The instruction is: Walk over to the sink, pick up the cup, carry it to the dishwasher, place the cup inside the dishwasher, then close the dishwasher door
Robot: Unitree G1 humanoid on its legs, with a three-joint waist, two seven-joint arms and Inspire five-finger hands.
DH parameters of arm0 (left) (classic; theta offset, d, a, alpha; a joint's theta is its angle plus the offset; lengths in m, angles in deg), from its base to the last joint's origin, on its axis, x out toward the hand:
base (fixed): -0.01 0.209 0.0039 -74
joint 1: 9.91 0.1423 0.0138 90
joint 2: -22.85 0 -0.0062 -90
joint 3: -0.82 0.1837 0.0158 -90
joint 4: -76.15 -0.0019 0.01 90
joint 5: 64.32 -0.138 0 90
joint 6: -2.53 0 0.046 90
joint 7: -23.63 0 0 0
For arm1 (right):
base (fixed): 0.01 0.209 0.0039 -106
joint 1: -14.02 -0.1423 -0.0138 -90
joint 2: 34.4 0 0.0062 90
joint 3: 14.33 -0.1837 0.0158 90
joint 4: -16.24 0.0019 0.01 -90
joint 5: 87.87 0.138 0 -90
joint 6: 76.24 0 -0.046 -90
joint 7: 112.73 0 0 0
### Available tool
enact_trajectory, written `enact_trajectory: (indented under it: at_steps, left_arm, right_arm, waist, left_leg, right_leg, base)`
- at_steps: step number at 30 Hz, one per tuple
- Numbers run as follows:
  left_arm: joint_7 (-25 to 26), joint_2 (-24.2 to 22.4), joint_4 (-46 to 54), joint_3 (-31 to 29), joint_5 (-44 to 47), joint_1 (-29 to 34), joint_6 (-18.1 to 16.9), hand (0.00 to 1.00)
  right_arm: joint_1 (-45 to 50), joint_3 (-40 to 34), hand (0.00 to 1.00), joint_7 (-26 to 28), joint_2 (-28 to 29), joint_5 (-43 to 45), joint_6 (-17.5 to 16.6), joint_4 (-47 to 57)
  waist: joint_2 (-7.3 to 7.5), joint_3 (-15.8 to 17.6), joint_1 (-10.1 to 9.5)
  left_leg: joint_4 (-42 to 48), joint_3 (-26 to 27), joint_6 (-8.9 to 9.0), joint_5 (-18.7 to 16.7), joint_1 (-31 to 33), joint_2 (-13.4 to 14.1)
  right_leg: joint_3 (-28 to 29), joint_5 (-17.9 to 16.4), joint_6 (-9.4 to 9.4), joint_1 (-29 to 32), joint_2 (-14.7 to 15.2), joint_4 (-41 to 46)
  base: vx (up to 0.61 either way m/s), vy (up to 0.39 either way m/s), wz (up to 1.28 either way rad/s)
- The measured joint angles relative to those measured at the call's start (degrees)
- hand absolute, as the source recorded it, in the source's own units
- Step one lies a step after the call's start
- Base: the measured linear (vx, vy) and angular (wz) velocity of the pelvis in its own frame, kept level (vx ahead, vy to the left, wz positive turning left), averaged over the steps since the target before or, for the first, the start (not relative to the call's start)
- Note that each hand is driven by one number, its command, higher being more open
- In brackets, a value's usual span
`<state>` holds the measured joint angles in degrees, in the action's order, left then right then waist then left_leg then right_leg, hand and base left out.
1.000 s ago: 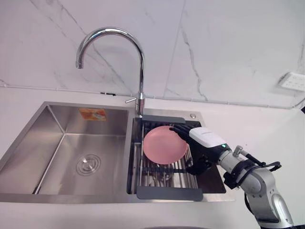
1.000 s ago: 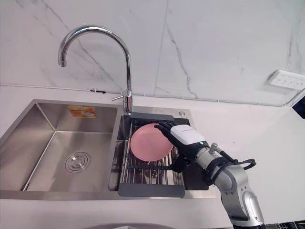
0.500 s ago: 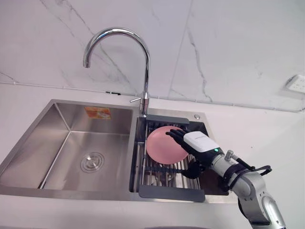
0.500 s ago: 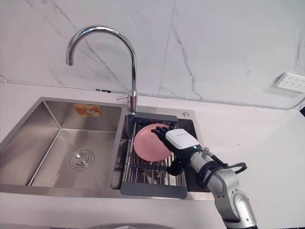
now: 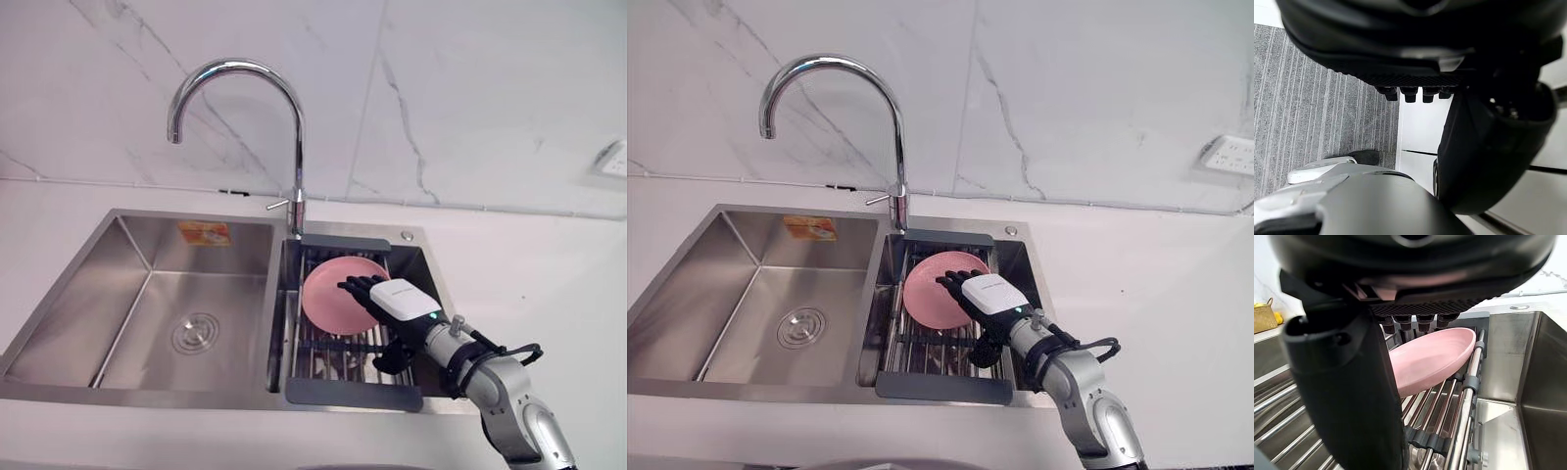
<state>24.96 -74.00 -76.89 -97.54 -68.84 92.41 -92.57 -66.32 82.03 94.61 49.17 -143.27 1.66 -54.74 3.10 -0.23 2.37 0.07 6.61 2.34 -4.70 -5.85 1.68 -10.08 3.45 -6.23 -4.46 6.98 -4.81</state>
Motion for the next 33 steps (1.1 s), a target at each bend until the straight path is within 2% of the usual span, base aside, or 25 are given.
enact_trajectory:
  at_steps: [16, 17, 26, 28, 31, 33]
  left_arm:
    - [-0.02, -0.01, 0.31, 0.33, 0.01, 0.0, -0.09, 1.0]
    - [-0.02, 0.0, 0.38, 0.35, 0.01, 0.0, -0.1, 1.0]
    - [0.05, 0.07, 1.77, 1.19, 0.03, 0.28, -0.09, 1.0]
    - [0.05, 0.06, 1.9, 1.21, 0.03, 0.29, -0.09, 1.0]
    - [0.07, 0.05, 2.07, 1.23, 0.03, 0.35, -0.1, 1.0]
    - [0.07, 0.06, 2.19, 1.23, 0.03, 0.32, -0.11, 1.0]
  right_arm:
    - [-0.02, 0.99, 1.0, -11.33, 0.22, -10.04, 0.06, -3.09]
    - [-0.02, 1.14, 0.0, -11.61, 0.22, -10.05, 0.11, -3.1]
    - [-0.18, 3.08, 0.0, -13.59, 0.34, -10.1, 0.21, -5.8]
    - [-0.25, 3.09, 0.0, -15.41, 0.37, -10.17, 0.09, -5.84]
    - [-1.5, 3.17, 0.0, -21.23, 0.88, -11.71, -0.66, -5.6]
    - [-2.95, 3.05, 0.0, -22.53, 1.42, -11.94, -0.43, -6.25]
  waist:
    - [-0.1, 0.24, -0.11]
    - [0.02, 0.33, -0.11]
    - [0.17, 0.49, -0.43]
    - [0.17, 0.5, -0.57]
    - [0.18, 0.5, -0.8]
    - [0.26, 0.55, -0.87]
  left_leg:
    - [-0.03, -0.7, 0.11, 0.03, 0.35, 0.05]
    - [-0.03, -0.77, 0.11, 0.02, 0.3, 0.06]
    - [-0.07, -1.23, 0.31, -0.1, 0.34, 0.06]
    - [-0.09, -1.3, 0.34, -0.12, 0.34, 0.06]
    - [-0.1, -1.32, 0.35, -0.13, 0.3, 0.04]
    - [-0.08, -1.34, 0.35, -0.14, 0.27, 0.02]
  right_leg:
    - [-1.05, -0.11, -0.16, -0.07, 0.01, 0.01]
    - [-1.16, -0.13, -0.18, -0.16, 0.02, 0.01]
    - [-2.03, -0.23, -0.32, -0.39, 0.07, 0.02]
    - [-2.24, -0.25, -0.35, -0.41, 0.07, 0.02]
    - [-2.41, -0.26, -0.35, -0.49, 0.11, 0.02]
    - [-2.46, -0.26, -0.35, -0.53, 0.15, 0.02]
  base:
    - [-0.03, -0.023, 0.02]
    - [-0.05, -0.03, 0.04]
    - [-0.04, -0.024, 0.03]
    - [-0.04, -0.025, 0.02]
    - [-0.01, -0.007, 0.0]
    - [-0.05, -0.023, 0.02]
